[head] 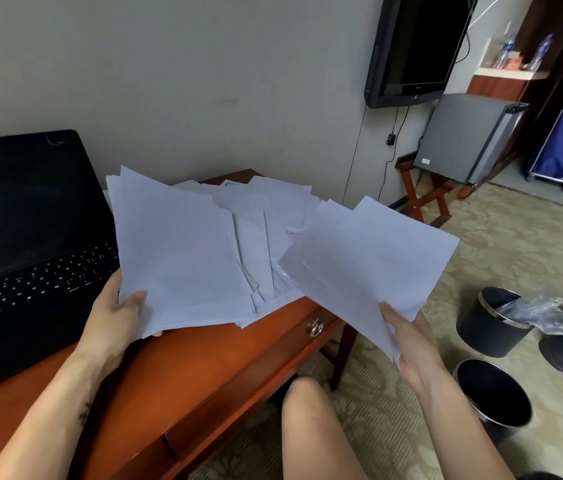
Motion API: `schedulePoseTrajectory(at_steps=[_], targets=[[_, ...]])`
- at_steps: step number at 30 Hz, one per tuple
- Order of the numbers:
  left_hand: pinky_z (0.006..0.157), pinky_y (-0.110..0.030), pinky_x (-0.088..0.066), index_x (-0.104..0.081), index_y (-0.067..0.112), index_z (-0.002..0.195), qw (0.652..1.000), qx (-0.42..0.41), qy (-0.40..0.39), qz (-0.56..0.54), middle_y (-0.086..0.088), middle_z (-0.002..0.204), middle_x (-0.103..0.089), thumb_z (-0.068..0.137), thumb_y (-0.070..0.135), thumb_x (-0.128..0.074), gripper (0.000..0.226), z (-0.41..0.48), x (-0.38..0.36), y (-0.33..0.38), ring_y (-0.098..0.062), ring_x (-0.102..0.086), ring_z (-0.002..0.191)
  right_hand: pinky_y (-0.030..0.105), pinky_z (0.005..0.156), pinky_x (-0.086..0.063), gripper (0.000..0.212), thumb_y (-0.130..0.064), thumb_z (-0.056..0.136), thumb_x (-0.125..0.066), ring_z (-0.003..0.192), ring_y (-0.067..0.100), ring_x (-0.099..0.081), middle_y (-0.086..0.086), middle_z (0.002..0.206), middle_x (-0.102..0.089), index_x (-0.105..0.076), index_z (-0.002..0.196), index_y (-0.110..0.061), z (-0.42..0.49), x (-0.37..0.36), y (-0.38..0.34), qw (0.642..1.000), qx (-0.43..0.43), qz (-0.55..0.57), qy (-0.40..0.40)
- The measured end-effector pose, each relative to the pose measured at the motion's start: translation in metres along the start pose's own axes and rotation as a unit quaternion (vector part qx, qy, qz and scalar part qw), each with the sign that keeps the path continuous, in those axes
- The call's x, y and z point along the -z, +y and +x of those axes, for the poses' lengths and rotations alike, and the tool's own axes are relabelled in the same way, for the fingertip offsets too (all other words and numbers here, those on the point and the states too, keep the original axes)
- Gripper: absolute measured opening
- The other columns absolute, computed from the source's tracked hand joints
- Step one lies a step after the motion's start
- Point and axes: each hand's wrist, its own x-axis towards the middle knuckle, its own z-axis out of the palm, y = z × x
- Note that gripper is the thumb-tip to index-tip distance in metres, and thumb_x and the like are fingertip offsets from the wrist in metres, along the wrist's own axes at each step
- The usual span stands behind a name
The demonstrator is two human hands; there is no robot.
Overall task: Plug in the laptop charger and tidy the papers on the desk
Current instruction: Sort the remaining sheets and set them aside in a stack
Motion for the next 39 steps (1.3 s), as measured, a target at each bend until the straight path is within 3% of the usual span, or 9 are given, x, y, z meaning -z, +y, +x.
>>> schedulePoseTrajectory(at_steps=[4, 7, 14, 18, 21, 24, 29, 31, 39], targets=[[0.082, -0.045, -0.062, -0.057, 0.044, 0.135, 0.999, 0.022, -0.044, -0.021, 0.010, 0.123, -0.074, 0.110, 0.007, -0.046, 0.046, -0.006, -0.009, 0.002, -0.021, -0.076, 0.101, 0.043, 0.103, -0.051, 0.037, -0.009, 0.098, -0.064, 0.109, 0.018, -0.071, -0.001, 0.119, -0.074, -0.060, 0.134, -0.017, -0.003, -0.013, 0.007, 0.999, 0.012, -0.035, -0.037], [0.106, -0.045, -0.052, -0.053, 0.032, 0.143, 0.992, 0.057, -0.103, -0.050, 0.010, 0.125, -0.074, 0.109, 0.005, -0.047, 0.044, -0.010, -0.019, -0.003, -0.014, -0.072, 0.114, 0.044, 0.103, -0.052, 0.039, -0.013, 0.099, -0.065, 0.114, 0.018, -0.069, -0.003, 0.124, -0.072, -0.060, 0.137, -0.020, -0.005, -0.028, 0.015, 0.993, 0.021, -0.089, -0.077], [0.067, -0.011, -0.056, -0.054, 0.035, 0.120, 0.982, 0.103, -0.141, -0.078, 0.024, 0.086, -0.077, 0.108, 0.008, -0.050, 0.030, -0.016, -0.029, 0.002, 0.009, -0.073, 0.080, 0.020, 0.078, -0.056, 0.045, -0.002, 0.095, -0.063, 0.104, 0.003, -0.069, -0.015, 0.113, -0.074, -0.061, 0.127, -0.033, -0.012, -0.077, 0.017, 0.953, 0.070, -0.236, -0.179], [0.088, -0.014, -0.046, -0.045, 0.036, 0.145, 0.984, 0.088, -0.146, -0.055, 0.029, 0.100, -0.071, 0.106, 0.036, -0.053, 0.040, -0.018, -0.030, 0.004, 0.013, -0.068, 0.089, 0.023, 0.086, -0.054, 0.059, 0.000, 0.091, -0.066, 0.111, 0.001, -0.063, -0.013, 0.123, -0.066, -0.051, 0.140, -0.029, -0.012, -0.108, 0.021, 0.931, 0.093, -0.282, -0.213], [0.087, -0.013, -0.049, -0.052, 0.041, 0.124, 0.983, 0.090, -0.155, -0.040, 0.025, 0.107, -0.069, 0.104, 0.038, -0.057, 0.021, -0.019, -0.030, 0.008, 0.011, -0.067, 0.089, 0.015, 0.087, -0.052, 0.076, 0.003, 0.087, -0.066, 0.108, -0.014, -0.058, -0.025, 0.122, -0.060, -0.040, 0.143, -0.040, -0.013, -0.126, 0.030, 0.913, 0.107, -0.307, -0.247], [0.099, -0.038, -0.058, -0.053, 0.031, 0.141, 0.982, 0.091, -0.167, -0.005, 0.007, 0.127, -0.074, 0.101, 0.025, -0.068, 0.043, -0.017, -0.024, 0.005, -0.013, -0.073, 0.111, 0.011, 0.087, -0.051, 0.079, 0.000, 0.088, -0.065, 0.106, -0.020, -0.054, -0.032, 0.122, -0.056, -0.032, 0.139, -0.051, -0.016, -0.135, 0.039, 0.899, 0.128, -0.330, -0.259], [0.105, -0.044, -0.055, -0.051, 0.037, 0.147, 0.992, 0.061, -0.111, -0.008, 0.012, 0.128, -0.073, 0.105, 0.007, -0.059, 0.053, -0.015, -0.022, 0.001, -0.013, -0.071, 0.116, 0.032, 0.113, -0.032, 0.064, -0.031, 0.089, -0.060, 0.129, 0.004, -0.031, -0.019, 0.134, -0.041, -0.033, 0.147, -0.031, -0.016, -0.138, 0.052, 0.878, 0.188, -0.406, -0.171], [0.104, -0.042, -0.056, -0.053, 0.041, 0.145, 0.995, 0.046, -0.088, -0.030, 0.015, 0.128, -0.072, 0.105, 0.007, -0.057, 0.053, -0.014, -0.022, 0.004, -0.011, -0.070, 0.117, 0.044, 0.112, -0.040, 0.046, -0.047, 0.086, -0.053, 0.129, 0.016, -0.042, -0.015, 0.129, -0.053, -0.047, 0.130, -0.033, -0.011, -0.139, 0.057, 0.866, 0.199, -0.427, -0.168], [0.108, -0.047, -0.050, -0.044, 0.046, 0.150, 0.992, 0.000, -0.123, -0.034, 0.016, 0.139, -0.066, 0.104, 0.020, -0.060, 0.056, -0.010, -0.004, 0.008, -0.012, -0.065, 0.126, 0.024, 0.098, -0.051, 0.043, -0.015, 0.101, -0.050, 0.106, -0.011, -0.060, -0.020, 0.123, -0.062, -0.043, 0.140, -0.032, -0.002, -0.172, 0.037, 0.915, 0.136, -0.288, -0.247]])
